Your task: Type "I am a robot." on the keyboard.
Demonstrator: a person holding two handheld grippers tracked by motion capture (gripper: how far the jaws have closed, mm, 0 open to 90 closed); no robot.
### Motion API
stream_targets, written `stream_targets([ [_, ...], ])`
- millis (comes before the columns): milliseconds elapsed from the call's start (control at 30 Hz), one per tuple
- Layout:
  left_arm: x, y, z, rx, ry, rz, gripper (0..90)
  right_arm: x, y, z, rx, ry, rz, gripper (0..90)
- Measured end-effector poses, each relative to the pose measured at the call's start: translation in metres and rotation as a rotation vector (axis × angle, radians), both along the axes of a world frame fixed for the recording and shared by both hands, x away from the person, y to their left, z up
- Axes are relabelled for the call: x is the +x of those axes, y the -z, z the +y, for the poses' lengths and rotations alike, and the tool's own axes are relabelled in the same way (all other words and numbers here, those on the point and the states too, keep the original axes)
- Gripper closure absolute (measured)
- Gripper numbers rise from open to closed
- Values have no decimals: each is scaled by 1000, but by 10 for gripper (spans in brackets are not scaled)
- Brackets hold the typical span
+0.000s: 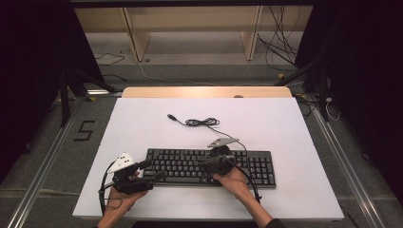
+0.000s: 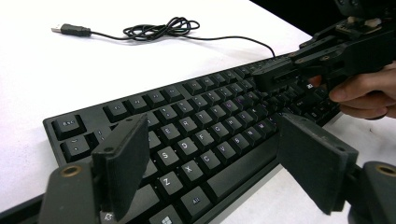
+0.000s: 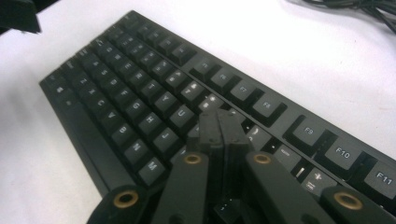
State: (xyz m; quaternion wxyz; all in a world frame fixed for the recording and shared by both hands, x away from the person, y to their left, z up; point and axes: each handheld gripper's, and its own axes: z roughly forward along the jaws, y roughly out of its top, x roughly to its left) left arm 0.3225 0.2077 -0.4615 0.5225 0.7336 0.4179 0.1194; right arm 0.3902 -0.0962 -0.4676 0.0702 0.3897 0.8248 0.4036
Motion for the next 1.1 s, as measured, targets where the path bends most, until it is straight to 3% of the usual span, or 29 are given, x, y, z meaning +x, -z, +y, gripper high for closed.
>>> stream_targets([
  [767,0,0,1,2,-3,0,250,2,10,3,-40,12,8,900],
  [933,1,0,0,3,-2,1,250,2,9,2,-18,22,15,900],
  [1100,1,1,-1,9,-1,4,252,-2,2,-3,23,24,4,833],
])
